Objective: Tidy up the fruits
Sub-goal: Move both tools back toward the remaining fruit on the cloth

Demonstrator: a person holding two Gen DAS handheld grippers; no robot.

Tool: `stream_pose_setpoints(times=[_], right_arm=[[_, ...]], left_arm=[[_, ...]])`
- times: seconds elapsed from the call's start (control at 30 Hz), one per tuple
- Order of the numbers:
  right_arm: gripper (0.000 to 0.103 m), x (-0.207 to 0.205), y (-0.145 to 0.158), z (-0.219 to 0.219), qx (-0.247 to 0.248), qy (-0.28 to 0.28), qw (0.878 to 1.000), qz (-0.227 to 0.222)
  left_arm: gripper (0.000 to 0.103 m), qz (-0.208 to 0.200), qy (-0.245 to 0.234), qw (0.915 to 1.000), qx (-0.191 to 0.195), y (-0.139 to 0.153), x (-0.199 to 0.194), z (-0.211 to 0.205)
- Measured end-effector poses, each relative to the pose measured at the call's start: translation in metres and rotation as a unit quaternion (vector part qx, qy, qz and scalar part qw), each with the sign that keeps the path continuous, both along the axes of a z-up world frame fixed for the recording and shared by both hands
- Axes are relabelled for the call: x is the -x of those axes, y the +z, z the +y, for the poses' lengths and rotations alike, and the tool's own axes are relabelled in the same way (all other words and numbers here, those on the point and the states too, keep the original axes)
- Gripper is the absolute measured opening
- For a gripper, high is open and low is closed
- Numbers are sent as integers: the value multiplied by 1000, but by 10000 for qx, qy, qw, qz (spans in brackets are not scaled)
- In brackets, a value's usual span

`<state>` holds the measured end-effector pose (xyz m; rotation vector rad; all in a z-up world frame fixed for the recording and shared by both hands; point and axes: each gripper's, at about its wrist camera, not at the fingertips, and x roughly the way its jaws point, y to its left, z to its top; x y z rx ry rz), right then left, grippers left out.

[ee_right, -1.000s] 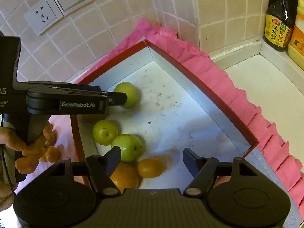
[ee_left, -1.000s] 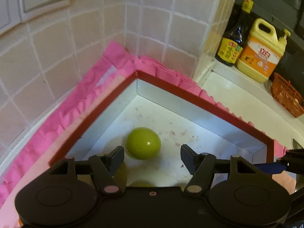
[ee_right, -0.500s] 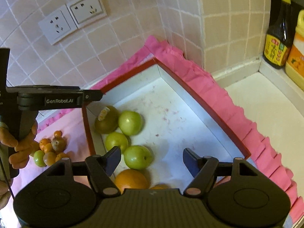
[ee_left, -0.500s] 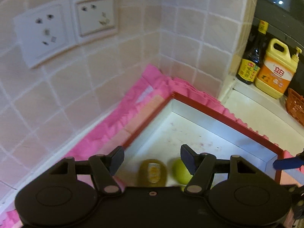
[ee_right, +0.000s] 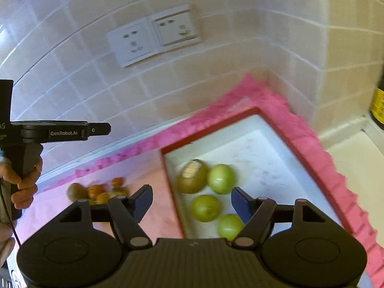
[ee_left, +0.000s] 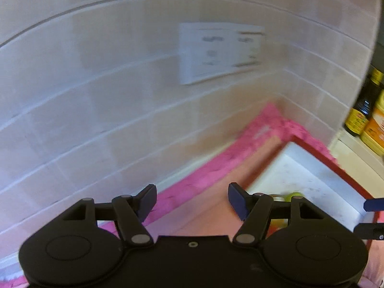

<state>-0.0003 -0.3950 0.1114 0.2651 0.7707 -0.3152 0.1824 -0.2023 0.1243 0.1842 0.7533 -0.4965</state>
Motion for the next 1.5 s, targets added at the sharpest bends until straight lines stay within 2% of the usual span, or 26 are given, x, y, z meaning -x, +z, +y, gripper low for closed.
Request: stream_pose_setpoints(times=[0.27, 0.37, 0.53, 0.77, 1.0, 1.17, 1.37, 1.5], right_arm=[[74, -45, -15, 45, -80, 785, 9968, 130], [75, -62, -25, 63, -85, 1032, 9944, 225], [75, -87, -48, 84, -151, 1342, 9898, 450], [75, -103, -85, 105, -116, 1604, 9836, 811], [75, -110, -120, 112, -107, 1775, 9772, 1161], [74, -118, -140, 114, -85, 1858, 9741, 1289], [64, -126, -152, 112, -19, 1808, 9742, 1348], [60, -129, -156, 107, -95, 1815, 9744, 1325]], left_arm=[[79, 245, 875, 9958, -124, -5, -11, 88], [79, 472, 1172, 9920, -87, -14, -14, 118], [79, 867, 1442, 9857, 70, -36, -16, 144], [79, 1236, 1421, 9819, 197, -65, -9, 152], [79, 1454, 1288, 9801, 400, -85, -9, 147], [79, 1510, 1142, 9812, 361, -99, -11, 141], [79, 1577, 955, 9819, 441, -108, -13, 138], [67, 1703, 917, 9801, 434, -117, -16, 136]])
